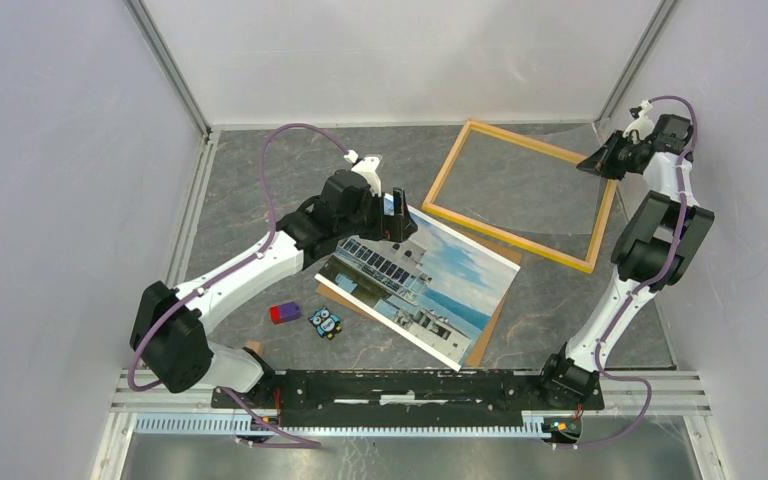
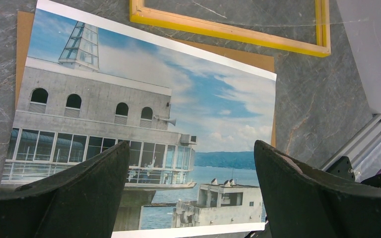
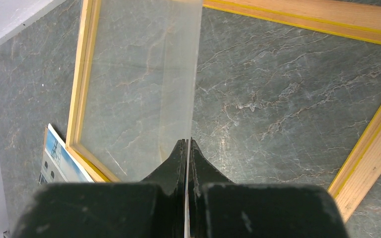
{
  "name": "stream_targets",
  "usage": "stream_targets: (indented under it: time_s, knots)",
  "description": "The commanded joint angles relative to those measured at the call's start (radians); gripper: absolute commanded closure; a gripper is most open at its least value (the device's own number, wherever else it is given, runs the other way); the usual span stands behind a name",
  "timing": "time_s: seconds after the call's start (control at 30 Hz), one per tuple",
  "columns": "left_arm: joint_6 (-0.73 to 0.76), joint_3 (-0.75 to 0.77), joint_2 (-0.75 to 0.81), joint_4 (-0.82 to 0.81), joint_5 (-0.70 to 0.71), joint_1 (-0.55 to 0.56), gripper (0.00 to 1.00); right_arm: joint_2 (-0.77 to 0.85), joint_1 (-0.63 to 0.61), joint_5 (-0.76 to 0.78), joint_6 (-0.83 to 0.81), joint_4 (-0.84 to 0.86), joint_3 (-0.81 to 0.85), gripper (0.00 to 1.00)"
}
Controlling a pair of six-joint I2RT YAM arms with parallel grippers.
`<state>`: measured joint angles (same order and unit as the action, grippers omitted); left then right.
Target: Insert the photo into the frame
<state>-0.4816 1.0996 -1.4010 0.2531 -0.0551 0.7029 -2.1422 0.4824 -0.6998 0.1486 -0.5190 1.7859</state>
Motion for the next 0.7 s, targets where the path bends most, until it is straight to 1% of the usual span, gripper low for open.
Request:
stream_targets:
  time_s: [0.0,0.27,0.67]
  knots:
    - [0.041,0.039,-0.003,-0.014,-0.001,0.006,0.0,-0.013,0.011,-0.008,-0.027,-0.013,0.037,1.0]
    - [0.038,0.039,-0.004,-0.014,-0.007,0.004,0.0,-0.011,0.012,0.012,-0.04,-0.028,0.038,1.0]
    - [0.035,0.04,-0.003,-0.014,-0.015,0.005,0.0,0.013,0.015,0.038,-0.041,-0.019,-0.003,1.0]
